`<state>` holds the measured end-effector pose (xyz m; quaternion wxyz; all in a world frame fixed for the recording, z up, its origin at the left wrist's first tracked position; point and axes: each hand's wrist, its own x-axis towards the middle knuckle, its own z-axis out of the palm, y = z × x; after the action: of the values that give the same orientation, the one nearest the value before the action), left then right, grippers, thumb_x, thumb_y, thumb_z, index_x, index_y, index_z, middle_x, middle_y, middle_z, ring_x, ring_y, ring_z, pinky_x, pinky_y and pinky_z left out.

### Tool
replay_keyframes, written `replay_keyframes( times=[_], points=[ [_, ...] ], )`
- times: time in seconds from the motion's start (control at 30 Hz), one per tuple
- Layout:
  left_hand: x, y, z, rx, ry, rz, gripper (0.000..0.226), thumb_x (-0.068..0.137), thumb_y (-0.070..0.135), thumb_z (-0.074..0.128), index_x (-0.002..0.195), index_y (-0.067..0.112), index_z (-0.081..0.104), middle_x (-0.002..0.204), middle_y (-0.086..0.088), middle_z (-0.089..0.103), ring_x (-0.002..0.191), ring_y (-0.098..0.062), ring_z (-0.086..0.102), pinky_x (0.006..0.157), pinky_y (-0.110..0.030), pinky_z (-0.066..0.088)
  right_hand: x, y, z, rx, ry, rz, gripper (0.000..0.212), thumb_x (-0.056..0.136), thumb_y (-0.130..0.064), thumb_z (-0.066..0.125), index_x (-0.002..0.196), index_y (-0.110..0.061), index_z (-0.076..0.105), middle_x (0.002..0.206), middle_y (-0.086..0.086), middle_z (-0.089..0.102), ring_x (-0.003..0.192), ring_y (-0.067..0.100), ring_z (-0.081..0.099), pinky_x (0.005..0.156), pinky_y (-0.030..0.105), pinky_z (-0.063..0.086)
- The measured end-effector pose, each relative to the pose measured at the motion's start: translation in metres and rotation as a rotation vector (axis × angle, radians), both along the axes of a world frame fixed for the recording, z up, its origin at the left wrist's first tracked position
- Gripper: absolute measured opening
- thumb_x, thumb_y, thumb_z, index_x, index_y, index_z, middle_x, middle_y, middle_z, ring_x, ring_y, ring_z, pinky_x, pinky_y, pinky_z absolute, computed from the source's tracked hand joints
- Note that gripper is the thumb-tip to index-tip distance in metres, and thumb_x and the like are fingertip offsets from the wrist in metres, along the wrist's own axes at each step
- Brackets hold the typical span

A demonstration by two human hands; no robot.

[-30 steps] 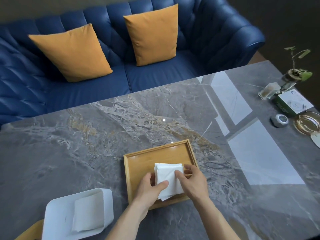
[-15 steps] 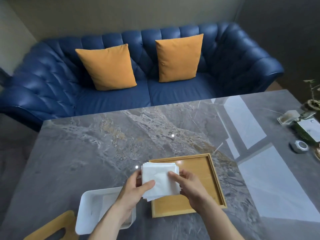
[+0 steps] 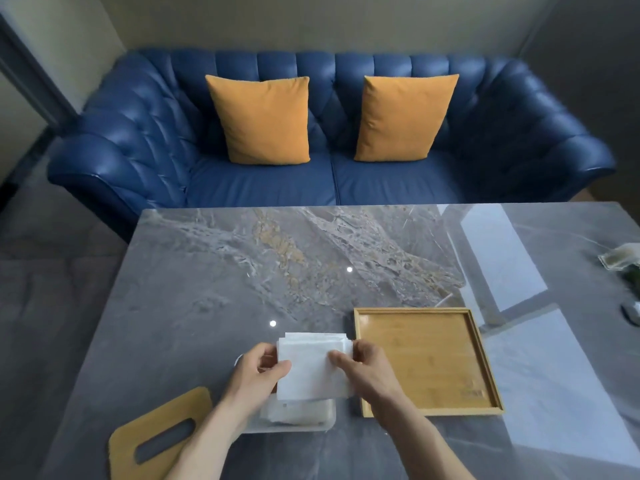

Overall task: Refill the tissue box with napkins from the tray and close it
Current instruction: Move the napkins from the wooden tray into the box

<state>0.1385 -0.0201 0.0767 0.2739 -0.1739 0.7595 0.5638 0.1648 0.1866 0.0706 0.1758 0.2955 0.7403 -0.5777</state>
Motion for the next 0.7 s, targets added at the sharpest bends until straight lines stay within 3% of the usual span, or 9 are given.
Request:
replay_keyframes(
  times=[0.07,0.23,0.33,0.5,0.7],
  points=[
    [0.003,-0.011,-0.005,-0.001,-0.009,0.019,0.013,0.08,0.012,0.073,0.092,0.011,0.068,0.091,-0.012,0.075,0.079,-0.021,0.067,0.069,-0.032,0.055,0.003,-0.014,-0.003,0.05,0.001,0.007,0.04,0.068,-0.043,0.076,0.091,-0.012,0.067,0.091,0.011,0.074,0.082,0.021,0.07,0.077,0.045,0.058],
    [0.009,-0.03,-0.016,-0.064,-0.01,-0.009,0.019,0.082,0.009,0.072,0.096,0.02,0.065,0.089,-0.007,0.074,0.078,-0.02,0.066,0.08,-0.043,0.055,0.013,-0.04,-0.003,0.23,0.017,-0.01,0.027,0.075,-0.035,0.075,0.094,-0.024,0.059,0.086,-0.005,0.068,0.079,0.011,0.065,0.071,0.032,0.056],
    [0.008,-0.031,-0.021,-0.173,-0.013,-0.056,0.024,0.076,0.022,0.074,0.094,0.029,0.058,0.085,0.002,0.073,0.079,-0.015,0.068,0.076,-0.039,0.055,0.017,-0.048,-0.002,0.348,0.031,-0.005,0.025,0.077,-0.037,0.073,0.093,-0.025,0.059,0.079,-0.008,0.065,0.074,0.008,0.062,0.065,0.028,0.049],
    [0.008,-0.024,-0.02,-0.469,0.106,-0.17,0.027,0.078,0.039,0.069,0.09,0.025,0.049,0.073,0.015,0.064,0.08,-0.018,0.064,0.071,-0.034,0.049,0.025,-0.055,-0.007,0.476,0.081,0.008,0.022,0.077,-0.04,0.068,0.091,-0.026,0.057,0.076,-0.009,0.064,0.072,0.013,0.061,0.062,0.031,0.045],
    [0.017,-0.019,-0.026,-0.54,0.146,-0.209,0.023,0.082,0.037,0.064,0.082,0.022,0.047,0.074,0.007,0.067,0.076,-0.024,0.062,0.068,-0.035,0.047,0.036,-0.059,-0.019,0.613,0.238,0.049,0.011,0.082,-0.033,0.064,0.082,-0.026,0.055,0.079,-0.011,0.056,0.079,0.01,0.052,0.068,0.029,0.044]
  ],
)
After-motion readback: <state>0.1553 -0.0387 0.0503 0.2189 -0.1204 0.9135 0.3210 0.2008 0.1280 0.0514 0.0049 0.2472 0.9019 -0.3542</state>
